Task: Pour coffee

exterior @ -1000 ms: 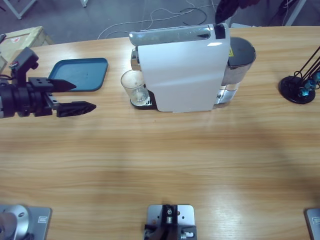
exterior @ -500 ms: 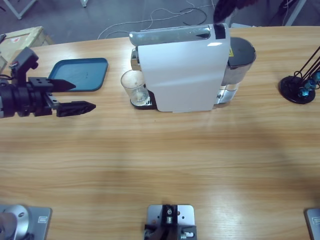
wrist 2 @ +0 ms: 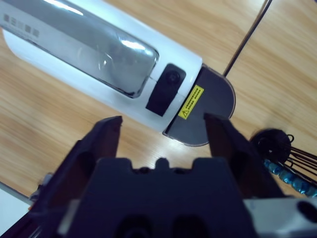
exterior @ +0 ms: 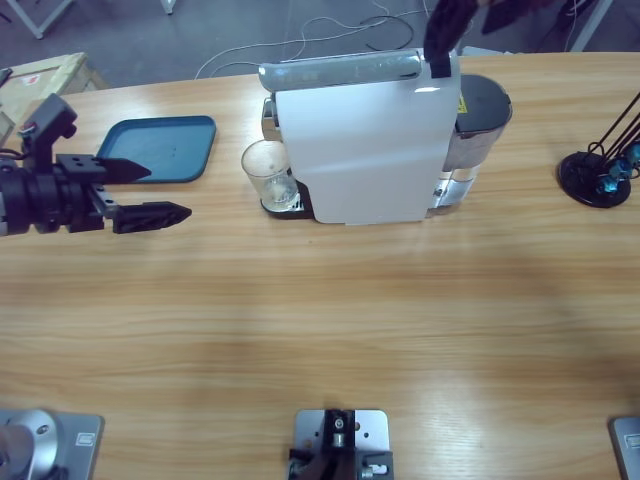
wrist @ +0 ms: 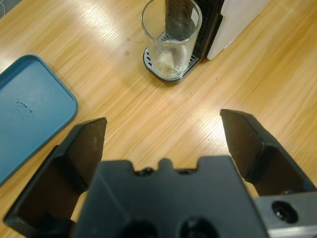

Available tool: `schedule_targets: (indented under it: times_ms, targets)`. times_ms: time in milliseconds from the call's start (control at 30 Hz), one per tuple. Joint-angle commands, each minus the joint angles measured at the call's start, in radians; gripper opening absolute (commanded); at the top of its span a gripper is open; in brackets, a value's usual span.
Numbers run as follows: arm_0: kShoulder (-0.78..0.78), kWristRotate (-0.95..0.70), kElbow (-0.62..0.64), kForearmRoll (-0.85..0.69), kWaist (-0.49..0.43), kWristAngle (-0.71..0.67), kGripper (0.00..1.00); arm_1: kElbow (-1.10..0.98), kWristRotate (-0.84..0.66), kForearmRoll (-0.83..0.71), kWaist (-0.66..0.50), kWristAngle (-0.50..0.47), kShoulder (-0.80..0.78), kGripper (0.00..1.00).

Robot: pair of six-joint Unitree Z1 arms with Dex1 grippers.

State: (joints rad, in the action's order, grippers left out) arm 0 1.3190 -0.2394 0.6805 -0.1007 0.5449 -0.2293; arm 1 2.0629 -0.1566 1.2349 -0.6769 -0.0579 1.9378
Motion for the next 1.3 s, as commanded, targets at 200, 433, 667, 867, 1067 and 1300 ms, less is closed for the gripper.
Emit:
schedule_targets:
  times_ms: [200,433,667,867,1067,1300]
  targets:
    - [0.025,-0.001,-0.002,0.010,0.010,0.005,0.996,-0.024,-0.022,0.015,-0.013,-0.017,-0.069,1.000]
    - [0.030,-0.001,-0.007,0.010,0.010,0.005,0.996,-0.023,-0.029,0.015,-0.013,-0.017,-0.076,1.000]
    - [-0.003,-0.001,-0.024,0.004,0.010,0.005,0.996,-0.030,-0.036,0.011,-0.013,-0.019,-0.076,1.000]
    - [-0.023,-0.001,-0.022,0.003,0.010,0.005,0.996,-0.062,-0.041,-0.008,-0.013,-0.008,-0.104,1.000]
    - [-0.036,0.001,-0.022,0.004,0.010,0.001,0.996,-0.106,-0.043,-0.042,-0.020,-0.003,-0.132,1.000]
    - [-0.067,0.021,-0.040,0.004,0.015,-0.016,0.996,-0.268,-0.059,-0.102,-0.071,-0.036,-0.269,1.000]
